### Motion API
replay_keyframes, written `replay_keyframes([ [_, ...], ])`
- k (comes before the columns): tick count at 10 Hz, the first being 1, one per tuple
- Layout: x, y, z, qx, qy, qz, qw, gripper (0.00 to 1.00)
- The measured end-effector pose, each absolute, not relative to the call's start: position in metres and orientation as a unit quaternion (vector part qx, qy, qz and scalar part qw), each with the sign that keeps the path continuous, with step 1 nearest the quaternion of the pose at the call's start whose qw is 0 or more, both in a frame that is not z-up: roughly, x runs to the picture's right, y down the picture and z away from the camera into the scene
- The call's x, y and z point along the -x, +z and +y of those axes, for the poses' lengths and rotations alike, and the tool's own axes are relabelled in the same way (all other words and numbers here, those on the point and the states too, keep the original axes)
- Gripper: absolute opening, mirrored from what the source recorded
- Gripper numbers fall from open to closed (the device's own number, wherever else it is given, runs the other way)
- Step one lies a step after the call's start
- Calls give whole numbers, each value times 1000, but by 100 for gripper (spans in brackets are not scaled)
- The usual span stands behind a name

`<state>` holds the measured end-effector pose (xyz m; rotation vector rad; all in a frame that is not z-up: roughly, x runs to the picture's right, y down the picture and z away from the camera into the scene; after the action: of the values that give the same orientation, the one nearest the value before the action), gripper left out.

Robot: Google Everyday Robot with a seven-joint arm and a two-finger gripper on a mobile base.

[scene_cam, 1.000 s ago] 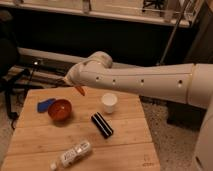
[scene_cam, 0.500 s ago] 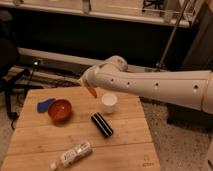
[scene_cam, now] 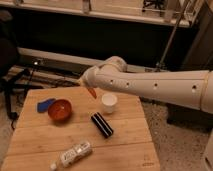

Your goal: Place the pepper in the ceramic cup

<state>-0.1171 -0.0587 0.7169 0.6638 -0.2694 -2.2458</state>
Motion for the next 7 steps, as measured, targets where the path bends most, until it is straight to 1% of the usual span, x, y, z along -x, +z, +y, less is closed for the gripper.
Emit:
replay_keyframes([
  [4,90,728,-94,-299,-853,-68,422,10],
  [7,65,730,-81,-300,-834,-79,457,10],
])
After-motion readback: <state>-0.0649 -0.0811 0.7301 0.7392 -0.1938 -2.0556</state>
